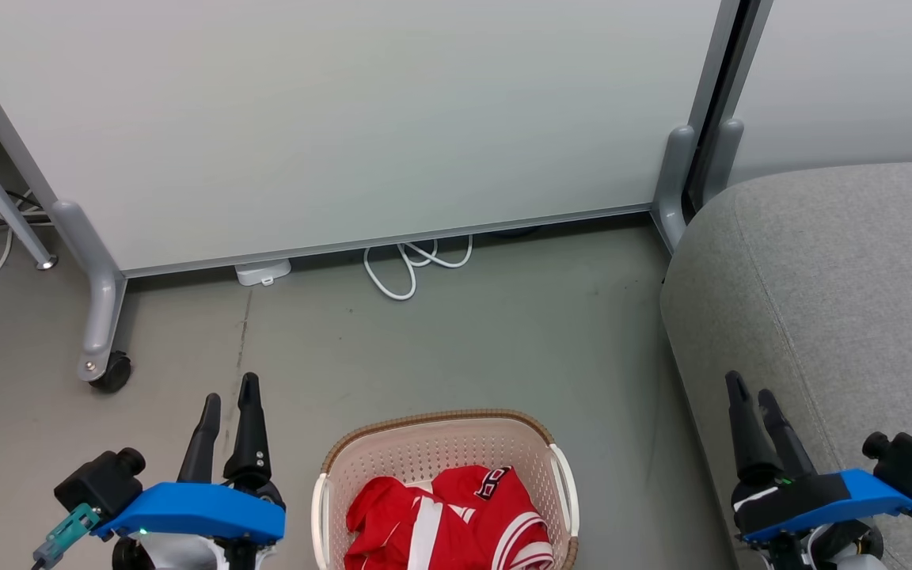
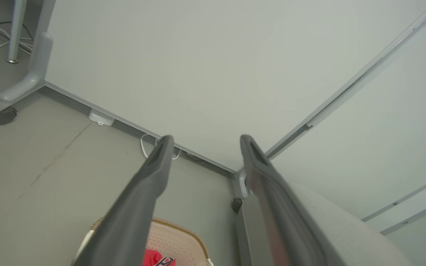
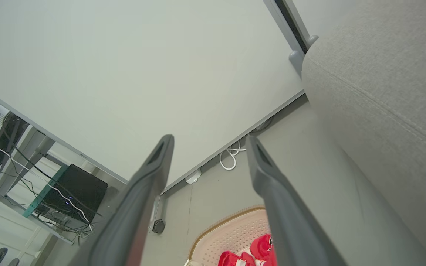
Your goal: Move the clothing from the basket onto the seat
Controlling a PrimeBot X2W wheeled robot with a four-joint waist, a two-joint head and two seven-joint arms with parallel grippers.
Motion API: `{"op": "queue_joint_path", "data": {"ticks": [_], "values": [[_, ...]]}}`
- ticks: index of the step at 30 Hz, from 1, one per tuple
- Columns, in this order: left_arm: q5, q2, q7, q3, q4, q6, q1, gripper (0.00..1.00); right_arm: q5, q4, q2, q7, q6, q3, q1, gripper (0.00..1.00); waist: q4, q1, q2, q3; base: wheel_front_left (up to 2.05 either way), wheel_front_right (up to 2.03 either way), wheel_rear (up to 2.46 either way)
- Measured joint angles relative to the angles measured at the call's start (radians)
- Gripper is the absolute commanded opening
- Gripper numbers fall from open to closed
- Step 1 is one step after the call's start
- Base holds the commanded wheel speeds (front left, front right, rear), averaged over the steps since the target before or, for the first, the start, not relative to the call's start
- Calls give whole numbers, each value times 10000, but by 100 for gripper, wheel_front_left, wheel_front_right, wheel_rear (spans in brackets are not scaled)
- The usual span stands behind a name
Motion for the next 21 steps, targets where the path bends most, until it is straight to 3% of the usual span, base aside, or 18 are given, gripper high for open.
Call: {"op": "queue_joint_path", "data": {"ticks": [21], "values": [[2523, 75, -575, -441, 157, -21, -108, 100, -2514, -56, -10, -311, 2, 199, -41, 100, -20, 0, 0, -3, 0, 0, 0]]}}
